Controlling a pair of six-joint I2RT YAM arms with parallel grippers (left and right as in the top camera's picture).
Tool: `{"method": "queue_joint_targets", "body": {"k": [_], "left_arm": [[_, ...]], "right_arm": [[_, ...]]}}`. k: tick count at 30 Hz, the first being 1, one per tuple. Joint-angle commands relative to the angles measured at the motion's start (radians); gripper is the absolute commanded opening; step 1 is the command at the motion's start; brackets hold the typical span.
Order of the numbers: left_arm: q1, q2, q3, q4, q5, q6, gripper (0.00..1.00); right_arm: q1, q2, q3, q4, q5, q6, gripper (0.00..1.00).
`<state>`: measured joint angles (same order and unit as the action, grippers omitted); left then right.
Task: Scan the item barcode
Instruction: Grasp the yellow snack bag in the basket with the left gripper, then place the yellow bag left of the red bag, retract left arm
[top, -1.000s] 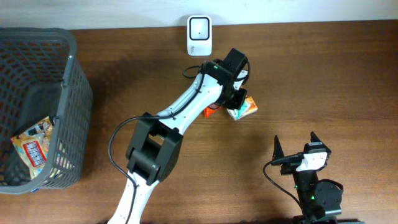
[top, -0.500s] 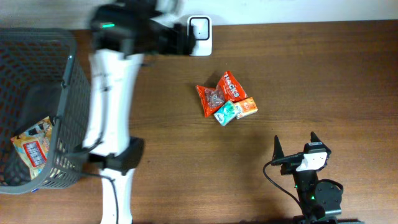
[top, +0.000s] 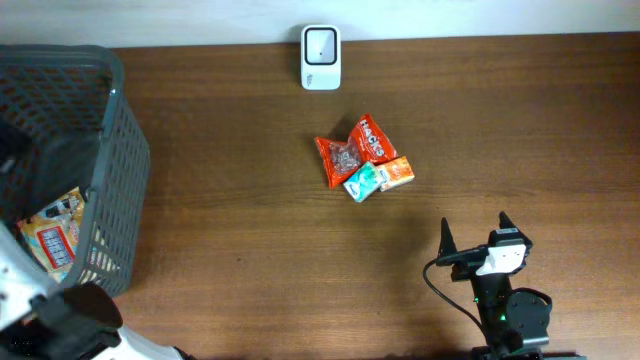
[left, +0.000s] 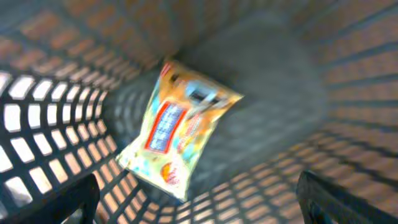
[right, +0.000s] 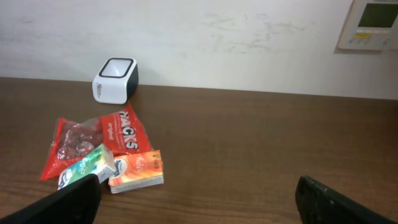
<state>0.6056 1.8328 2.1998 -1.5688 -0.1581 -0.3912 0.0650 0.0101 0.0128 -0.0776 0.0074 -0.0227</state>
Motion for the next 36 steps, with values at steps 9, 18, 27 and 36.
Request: {"method": "queue_joint_targets", "body": {"k": [9,18,27,36], "left_arm": [[-0.003,0.000,-0.799,0.605,-0.060,0.010,0.95],[-0.002,0.000,-1.104,0.949,-0.155,0.109,0.36],[-0.002,-0.319,-0.719,0.878,0.497,0.109,0.00],[-0.723,-0.556,-0.564,0.905,0.644,0.163,0.00]], "right_arm": [[-0.006,-0.006,-0.007,-0.005,0.005,0.004,0.99],[-0.006,-0.006,-0.007,-0.004,0.005,0.004,0.98],[-0.006,-0.006,-0.007,-0.004,0.005,0.004,0.99],[-0.006,-0.006,-0.007,-0.005,0.005,0.004,0.99]]}}
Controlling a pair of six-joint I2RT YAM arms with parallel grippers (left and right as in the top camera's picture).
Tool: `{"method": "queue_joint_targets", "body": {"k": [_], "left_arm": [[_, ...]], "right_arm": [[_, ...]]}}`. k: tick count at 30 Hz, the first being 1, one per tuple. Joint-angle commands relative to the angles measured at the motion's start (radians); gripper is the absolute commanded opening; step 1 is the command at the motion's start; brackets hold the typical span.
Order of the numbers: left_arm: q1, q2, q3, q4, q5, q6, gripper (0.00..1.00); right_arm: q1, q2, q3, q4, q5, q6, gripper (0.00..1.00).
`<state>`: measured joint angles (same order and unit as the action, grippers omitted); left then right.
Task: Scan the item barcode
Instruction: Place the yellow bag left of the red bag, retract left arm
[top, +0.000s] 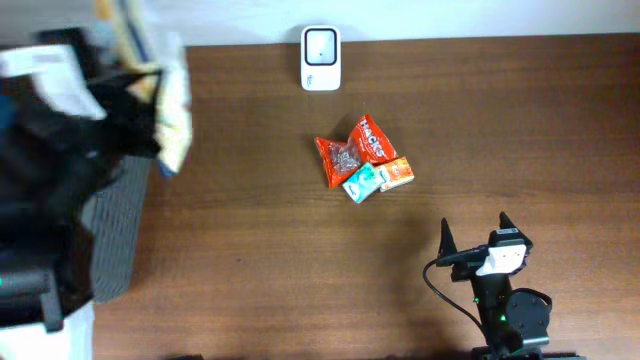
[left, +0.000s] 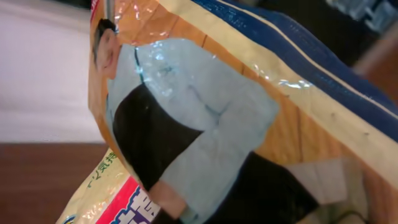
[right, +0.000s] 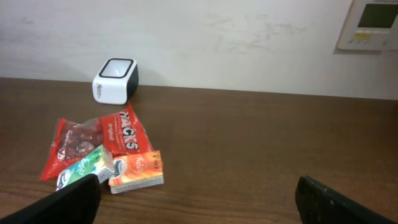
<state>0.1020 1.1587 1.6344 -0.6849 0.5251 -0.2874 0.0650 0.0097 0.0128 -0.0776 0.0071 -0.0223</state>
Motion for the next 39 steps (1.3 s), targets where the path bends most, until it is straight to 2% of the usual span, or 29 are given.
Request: {"method": "queue_joint_targets", "body": {"k": [1,5,7,12,13,14,17,18,19,23,25,27,29,31,32,34,39], "left_arm": [[-0.335,0.188,0.002,0.018,-0.144,0.082,0.00],[-0.544,0.417,0.002,0.008,-0.437,0.103,0.00],[-0.602,0.563,0.002,0.003,-0.596,0.102,0.00],[-0.621,0.796,0.002,-0.008,-0.631,0.098,0.00],[-0.621,0.824,0.002,-0.011,-0.631,0.098,0.10],[-0.622,0.841,0.002,-0.016,-0.631,0.098,0.27],[-0.623,0.846,0.018,-0.024,-0.627,0.098,0.90],[-0.623,0.840,0.048,-0.058,-0.623,0.098,0.99],[-0.623,0.830,0.085,-0.095,-0.620,0.098,0.99],[-0.618,0.716,0.412,-0.372,-0.629,0.100,0.99],[-0.618,0.615,0.505,-0.447,-0.705,0.103,0.99],[-0.612,0.550,0.505,-0.480,-0.788,0.103,0.99],[-0.560,0.474,0.505,-0.573,-0.810,0.090,0.99],[-0.475,0.436,0.505,-0.663,-0.809,-0.002,0.99],[-0.427,0.431,0.505,-0.698,-0.793,-0.053,0.99],[-0.382,0.434,0.503,-0.762,-0.698,-0.064,0.99],[-0.381,0.441,0.491,-0.799,-0.655,-0.064,0.99]], "right_arm": [[-0.006,-0.006,-0.007,-0.004,0.005,0.003,0.99],[-0.006,-0.006,-0.007,-0.005,0.005,0.003,0.99],[-0.006,-0.006,-0.007,-0.005,0.005,0.003,0.99],[-0.006,-0.006,-0.007,-0.004,0.005,0.003,0.99],[-0.006,-0.006,-0.007,-0.005,0.005,0.003,0.99],[-0.006,-0.006,-0.007,-0.004,0.005,0.003,0.99],[-0.006,-0.006,-0.007,-0.005,0.005,0.003,0.99],[-0.006,-0.006,-0.007,-0.005,0.005,0.003,0.98],[-0.006,-0.006,-0.007,-0.004,0.005,0.003,0.99],[-0.006,-0.006,-0.007,-0.005,0.005,0.003,0.99],[-0.006,-0.006,-0.007,-0.005,0.005,0.003,0.99],[-0.006,-0.006,-0.007,-0.004,0.005,0.003,0.99],[-0.006,-0.006,-0.007,-0.005,0.005,0.003,0.99],[-0.006,-0.006,-0.007,-0.004,0.005,0.003,0.99],[-0.006,-0.006,-0.007,-0.004,0.005,0.003,0.99],[-0.006,-0.006,-0.007,-0.005,0.005,0.003,0.99],[-0.006,-0.006,-0.007,-0.004,0.005,0.003,0.99]]}}
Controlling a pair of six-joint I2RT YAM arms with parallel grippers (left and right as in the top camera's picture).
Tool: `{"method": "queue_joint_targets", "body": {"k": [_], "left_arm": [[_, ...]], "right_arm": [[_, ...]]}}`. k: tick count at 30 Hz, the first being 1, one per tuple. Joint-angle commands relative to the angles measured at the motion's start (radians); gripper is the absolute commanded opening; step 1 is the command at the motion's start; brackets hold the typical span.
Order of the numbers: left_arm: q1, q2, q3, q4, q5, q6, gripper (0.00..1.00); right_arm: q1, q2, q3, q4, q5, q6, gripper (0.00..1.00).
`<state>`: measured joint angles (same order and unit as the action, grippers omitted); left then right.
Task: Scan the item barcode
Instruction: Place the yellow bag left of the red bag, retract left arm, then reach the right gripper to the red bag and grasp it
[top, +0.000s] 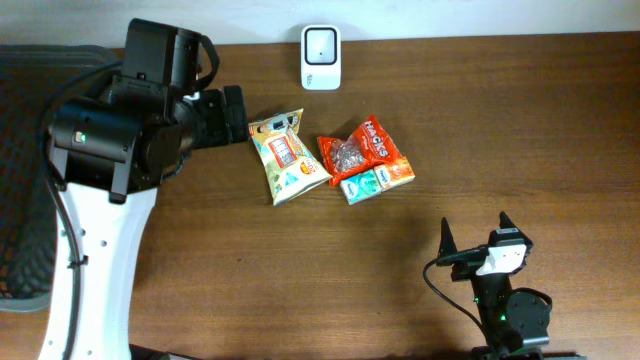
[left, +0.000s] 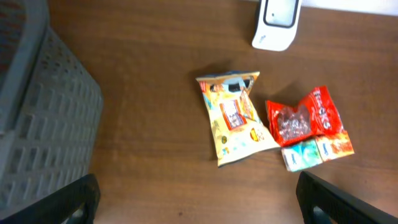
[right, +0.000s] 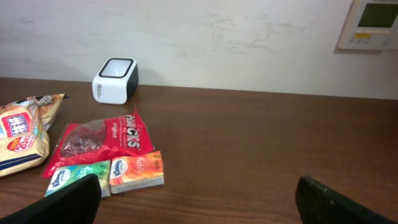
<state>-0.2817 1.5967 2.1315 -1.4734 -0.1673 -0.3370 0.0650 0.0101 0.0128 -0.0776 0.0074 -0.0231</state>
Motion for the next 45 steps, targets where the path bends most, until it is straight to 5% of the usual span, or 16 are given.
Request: {"method": "queue_joint_targets", "body": {"k": [1,5,12,16,19,26,28,30,31,35,39,42,45], "left_arm": [[0.003,0.008,-0.006,-0.018,0.071,-0.014,0.99],[0.025,0.070,-0.006,-0.060,0.013,-0.094,0.99],[0.326,0.097,-0.006,0.048,-0.010,-0.149,0.99],[0.355,0.097,-0.006,0.041,-0.005,-0.148,0.99],[0.355,0.097,-0.006,0.041,-0.005,-0.148,0.99],[0.355,0.097,-0.006,0.040,-0.005,-0.148,0.99],[0.355,0.097,-0.006,0.040,-0.005,-0.148,0.99],[0.355,0.097,-0.006,0.040,-0.005,-0.148,0.99],[0.355,0.097,-0.006,0.040,-0.005,-0.148,0.99],[0.355,0.097,-0.006,0.040,-0.005,-0.148,0.99],[0.355,0.097,-0.006,0.040,-0.005,-0.148,0.99],[0.355,0.097,-0.006,0.040,-0.005,-0.148,0.99],[0.355,0.097,-0.006,0.040,-0.005,-0.148,0.99]], "right_arm": [[-0.006,-0.006,-0.007,-0.004,0.005,0.004,0.98],[-0.006,-0.006,-0.007,-0.004,0.005,0.004,0.98],[-0.006,-0.006,-0.007,-0.004,0.005,0.004,0.99],[-0.006,-0.006,-0.007,-0.002,0.004,0.005,0.99],[-0.006,-0.006,-0.007,0.295,-0.357,0.280,0.99],[-0.006,-0.003,0.020,0.615,-0.506,0.320,0.99],[-0.008,0.044,0.138,0.507,-0.490,0.271,0.99],[-0.008,0.190,0.342,0.236,-0.497,0.120,0.99],[-0.008,0.402,0.564,-0.028,-0.496,-0.025,0.98],[-0.006,0.907,1.029,-0.445,-0.549,-0.074,0.99],[-0.006,1.281,1.228,-0.430,-0.773,-0.072,0.98],[-0.008,1.517,1.352,-0.509,-0.494,0.087,0.98],[-0.006,1.849,1.669,-0.697,-0.492,0.080,0.98]]}}
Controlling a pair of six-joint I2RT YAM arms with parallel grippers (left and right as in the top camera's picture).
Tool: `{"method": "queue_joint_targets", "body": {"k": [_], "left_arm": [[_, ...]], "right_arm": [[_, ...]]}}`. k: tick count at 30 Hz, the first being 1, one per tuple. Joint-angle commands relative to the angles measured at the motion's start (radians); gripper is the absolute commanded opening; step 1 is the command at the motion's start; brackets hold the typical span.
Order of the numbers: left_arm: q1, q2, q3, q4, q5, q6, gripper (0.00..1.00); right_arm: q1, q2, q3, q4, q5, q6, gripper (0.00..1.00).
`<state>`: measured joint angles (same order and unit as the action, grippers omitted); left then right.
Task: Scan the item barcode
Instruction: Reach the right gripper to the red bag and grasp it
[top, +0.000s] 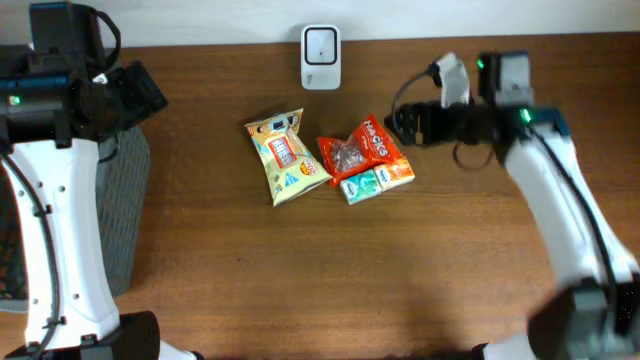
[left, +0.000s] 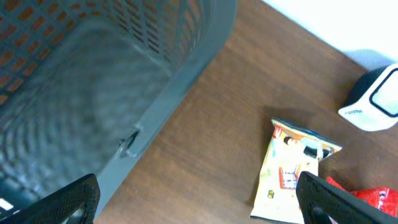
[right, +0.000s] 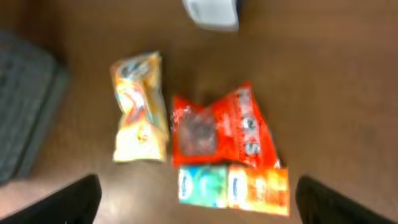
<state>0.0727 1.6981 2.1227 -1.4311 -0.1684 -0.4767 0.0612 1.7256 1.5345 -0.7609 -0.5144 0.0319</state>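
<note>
A white barcode scanner (top: 321, 44) stands at the table's far edge. In front of it lie a yellow snack bag (top: 286, 157), a red snack bag (top: 358, 150), a teal pack (top: 360, 184) and an orange pack (top: 397, 174). My right gripper (top: 396, 124) hangs open just right of the red bag; its view looks down on the red bag (right: 221, 134) and the two packs (right: 230, 186). My left gripper (top: 143, 95) is open and empty over the basket's edge, with the yellow bag (left: 292, 174) off to its right.
A dark grey mesh basket (top: 128, 210) stands at the table's left end, and its rim (left: 180, 68) fills much of the left wrist view. The wall runs behind the scanner (left: 379, 99).
My left gripper has moved from beside the yellow bag back to the left, over the basket's edge. My right arm has left its place at the front right and now hangs over the pile.
My left gripper was open inside the basket over the yellow bag. Then it held the bag up above the basket. Then the bag lay on the table left of the red bag, with the gripper open. Now the left arm is back and the right is over the items.
</note>
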Motion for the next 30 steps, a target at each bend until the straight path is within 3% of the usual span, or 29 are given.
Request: {"method": "queue_joint_targets", "body": {"k": [1,8,11,13,17,18,19,20,21,24,30], "left_arm": [[0.000,-0.005,0.002,-0.002,-0.004,-0.008,0.99],[0.000,-0.005,0.002,-0.002,-0.004,-0.009,0.99],[0.000,-0.005,0.002,-0.002,-0.004,-0.009,0.99],[0.000,-0.005,0.002,-0.002,-0.004,-0.009,0.99],[0.000,-0.005,0.002,-0.002,-0.004,-0.009,0.99],[0.000,-0.005,0.002,-0.002,-0.004,-0.009,0.99],[0.000,-0.005,0.002,-0.002,-0.004,-0.009,0.99],[0.000,-0.005,0.002,-0.002,-0.004,-0.009,0.99],[0.000,-0.005,0.002,-0.002,-0.004,-0.009,0.99],[0.000,-0.005,0.002,-0.002,-0.004,-0.009,0.99],[0.000,-0.005,0.002,-0.002,-0.004,-0.009,0.99]], "right_arm": [[-0.003,0.174,0.151,0.016,0.032,0.024,0.98],[-0.002,0.458,0.151,0.115,-0.039,-0.187,0.99],[0.000,0.503,0.151,0.134,-0.129,-0.253,0.97],[0.001,0.509,0.150,0.127,-0.137,-0.253,0.90],[0.037,0.541,0.150,0.111,-0.129,-0.290,0.88],[0.046,0.557,0.150,0.114,-0.129,-0.289,0.85],[0.054,0.570,0.150,0.114,-0.125,-0.286,0.71],[0.056,0.570,0.150,0.113,-0.121,-0.278,0.28],[0.055,0.565,0.154,0.113,-0.120,-0.238,0.06],[0.028,0.504,0.256,0.008,-0.019,-0.179,0.04],[0.024,0.408,0.569,-0.272,0.596,-0.032,0.04]]}}
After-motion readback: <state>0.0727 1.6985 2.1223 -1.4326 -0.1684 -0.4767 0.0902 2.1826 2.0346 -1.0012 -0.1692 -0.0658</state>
